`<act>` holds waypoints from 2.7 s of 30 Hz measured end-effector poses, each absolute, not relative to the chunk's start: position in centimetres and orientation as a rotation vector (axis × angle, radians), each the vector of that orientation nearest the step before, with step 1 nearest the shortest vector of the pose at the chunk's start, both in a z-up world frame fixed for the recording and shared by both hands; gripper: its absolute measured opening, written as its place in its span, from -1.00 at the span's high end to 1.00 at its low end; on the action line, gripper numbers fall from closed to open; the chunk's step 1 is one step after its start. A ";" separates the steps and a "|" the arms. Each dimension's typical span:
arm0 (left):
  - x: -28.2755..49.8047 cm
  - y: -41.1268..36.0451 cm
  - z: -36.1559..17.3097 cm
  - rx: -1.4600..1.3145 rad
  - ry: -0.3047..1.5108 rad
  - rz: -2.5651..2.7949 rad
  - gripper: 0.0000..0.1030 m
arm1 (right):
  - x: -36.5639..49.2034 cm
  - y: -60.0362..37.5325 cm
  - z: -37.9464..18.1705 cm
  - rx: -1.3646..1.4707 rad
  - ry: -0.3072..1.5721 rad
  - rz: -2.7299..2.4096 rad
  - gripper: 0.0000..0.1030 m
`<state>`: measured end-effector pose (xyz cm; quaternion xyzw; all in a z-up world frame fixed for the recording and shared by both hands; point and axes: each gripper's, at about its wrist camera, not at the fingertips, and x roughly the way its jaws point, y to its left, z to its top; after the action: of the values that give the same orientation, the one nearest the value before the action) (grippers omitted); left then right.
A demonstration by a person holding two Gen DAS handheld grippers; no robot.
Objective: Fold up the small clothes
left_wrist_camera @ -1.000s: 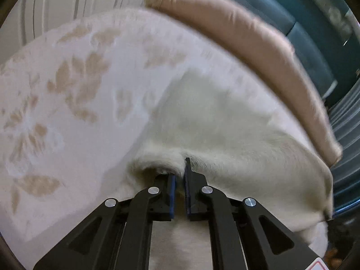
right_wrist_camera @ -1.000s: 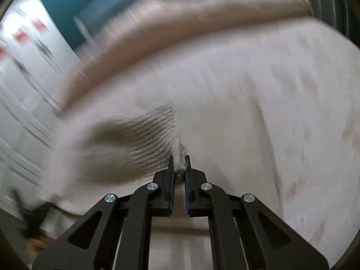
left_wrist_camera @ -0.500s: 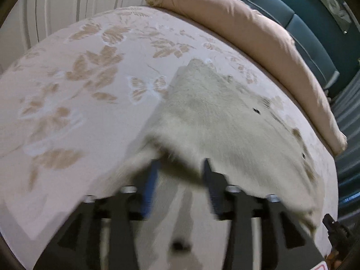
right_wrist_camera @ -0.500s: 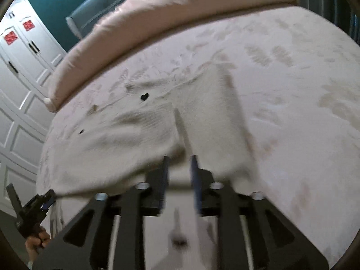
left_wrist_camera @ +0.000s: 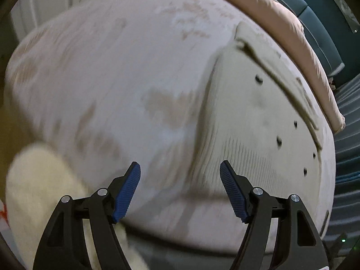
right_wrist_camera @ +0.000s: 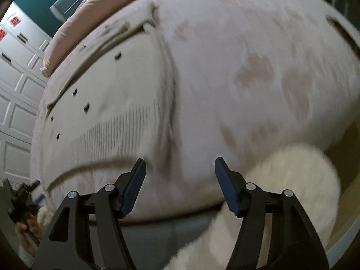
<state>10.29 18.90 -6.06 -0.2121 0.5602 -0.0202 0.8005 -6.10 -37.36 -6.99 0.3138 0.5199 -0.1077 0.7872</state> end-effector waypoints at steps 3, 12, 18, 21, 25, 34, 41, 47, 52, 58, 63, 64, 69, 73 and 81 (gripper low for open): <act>8.8 19.1 -6.7 -0.522 1.207 -0.053 -0.36 | -6.6 -37.0 -7.4 0.730 1.101 -0.216 -0.23; 12.6 15.8 -6.7 -0.489 1.161 -0.074 -0.44 | -2.1 -36.5 -8.2 0.805 1.066 -0.177 -0.44; 14.2 13.8 -6.3 -0.451 1.153 -0.129 -0.11 | -0.6 -35.2 -7.9 0.769 1.062 -0.150 -0.09; 14.7 13.2 -6.0 -0.458 1.186 -0.185 0.80 | -0.1 -34.7 -7.4 0.734 1.065 -0.141 0.81; 13.7 13.6 -3.4 -0.480 1.140 -0.226 0.89 | -0.9 -34.6 -4.9 0.692 1.000 -0.145 0.90; 6.8 15.6 0.7 -0.336 1.189 -0.299 0.91 | -8.0 -33.7 -1.0 0.473 1.111 -0.098 0.94; -4.0 16.8 -1.1 -0.290 1.401 -0.322 0.91 | -16.8 -31.9 -1.9 0.402 1.370 -0.017 0.94; -7.2 17.0 0.9 -0.255 1.459 -0.325 0.91 | -19.4 -32.2 -0.5 0.464 1.445 0.021 0.93; 2.0 14.6 6.7 -0.245 1.203 -0.395 0.91 | -11.4 -36.4 3.0 0.497 1.197 -0.019 0.93; 16.8 7.5 13.1 -0.179 0.870 -0.390 0.67 | 4.1 -41.8 8.2 0.568 0.741 -0.117 0.76; 20.2 8.4 17.2 -0.352 0.624 -0.227 0.05 | 3.2 -43.5 12.5 0.737 0.380 -0.284 -0.48; 19.7 8.9 17.8 -0.372 0.595 -0.207 -0.54 | 1.8 -43.6 12.9 0.771 0.325 -0.267 -0.48; 16.4 11.8 15.5 -0.360 0.630 -0.110 -0.75 | -1.6 -42.3 7.9 0.686 0.534 -0.256 -0.48; 14.6 12.9 5.9 -0.396 0.897 -0.081 -0.75 | -3.4 -40.7 -1.0 0.728 0.808 -0.299 -0.48; 13.2 13.5 -4.8 -0.582 1.142 -0.033 -0.72 | -1.6 -39.9 -6.9 0.851 0.950 -0.256 -0.48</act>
<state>13.21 13.46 -4.75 -0.2714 0.5327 -0.0154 0.8015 -1.62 -39.91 -6.93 0.3959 0.4423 -0.1193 0.7958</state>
